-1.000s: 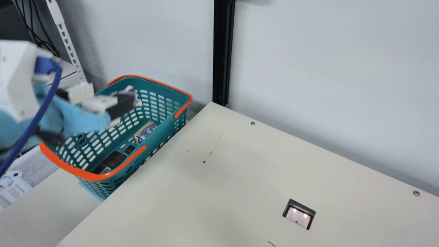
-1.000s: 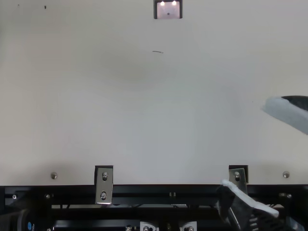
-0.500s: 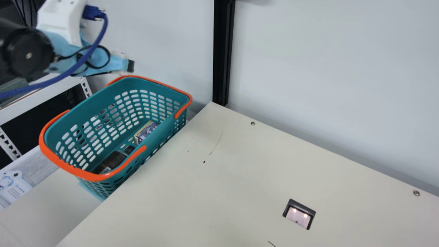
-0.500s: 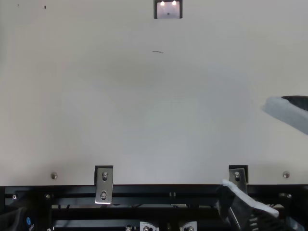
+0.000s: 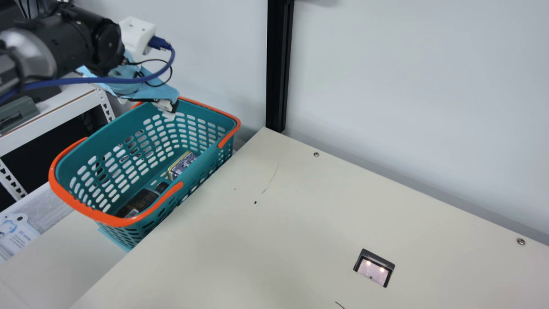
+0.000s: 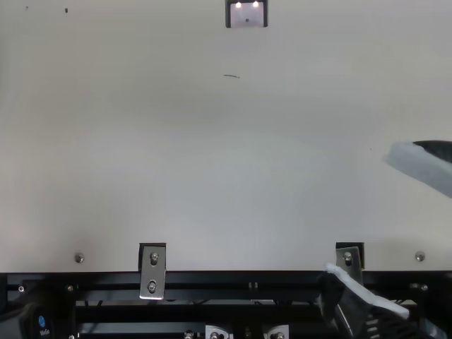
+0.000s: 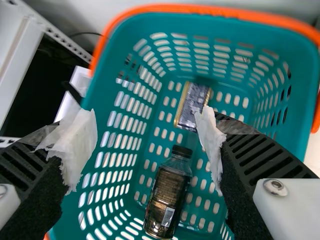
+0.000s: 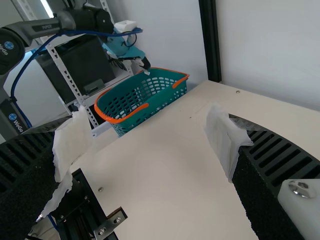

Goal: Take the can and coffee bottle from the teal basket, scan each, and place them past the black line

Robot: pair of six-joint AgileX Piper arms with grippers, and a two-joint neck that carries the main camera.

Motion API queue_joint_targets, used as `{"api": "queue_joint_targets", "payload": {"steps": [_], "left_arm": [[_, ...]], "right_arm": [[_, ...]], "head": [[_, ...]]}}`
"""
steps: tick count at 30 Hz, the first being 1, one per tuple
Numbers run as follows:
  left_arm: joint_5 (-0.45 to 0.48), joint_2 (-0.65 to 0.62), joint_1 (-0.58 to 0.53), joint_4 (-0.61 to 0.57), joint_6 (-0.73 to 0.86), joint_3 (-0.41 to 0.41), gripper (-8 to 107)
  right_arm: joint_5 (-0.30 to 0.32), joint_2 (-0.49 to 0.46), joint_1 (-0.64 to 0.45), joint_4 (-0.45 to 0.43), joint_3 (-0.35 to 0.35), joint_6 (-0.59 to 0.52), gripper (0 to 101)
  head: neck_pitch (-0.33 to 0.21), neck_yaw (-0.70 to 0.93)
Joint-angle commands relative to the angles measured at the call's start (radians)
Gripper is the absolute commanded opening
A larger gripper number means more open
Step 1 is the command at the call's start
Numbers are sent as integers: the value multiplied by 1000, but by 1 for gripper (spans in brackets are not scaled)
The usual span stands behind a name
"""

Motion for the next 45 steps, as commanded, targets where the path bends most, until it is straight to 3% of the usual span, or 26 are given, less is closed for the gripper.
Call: {"api": "queue_joint_targets", "payload": {"steps": [1,11,18,30,45], "left_arm": [[-5,45,7,-19,77,-2,90],[-83,197,36,-156,348,-6,90],[-106,327,56,-221,449,-86,90],[-76,506,60,-235,383,-278,90],[17,618,46,-226,307,-416,90]], "right_arm": [[0,0,0,0,0,0,101],[0,0,0,0,0,0,101],[0,0,0,0,0,0,101],[0,0,0,0,0,0,101],[0,0,0,0,0,0,101]], "head": [[-20,15],[-20,15],[-20,15],[-20,15],[-20,15]]}}
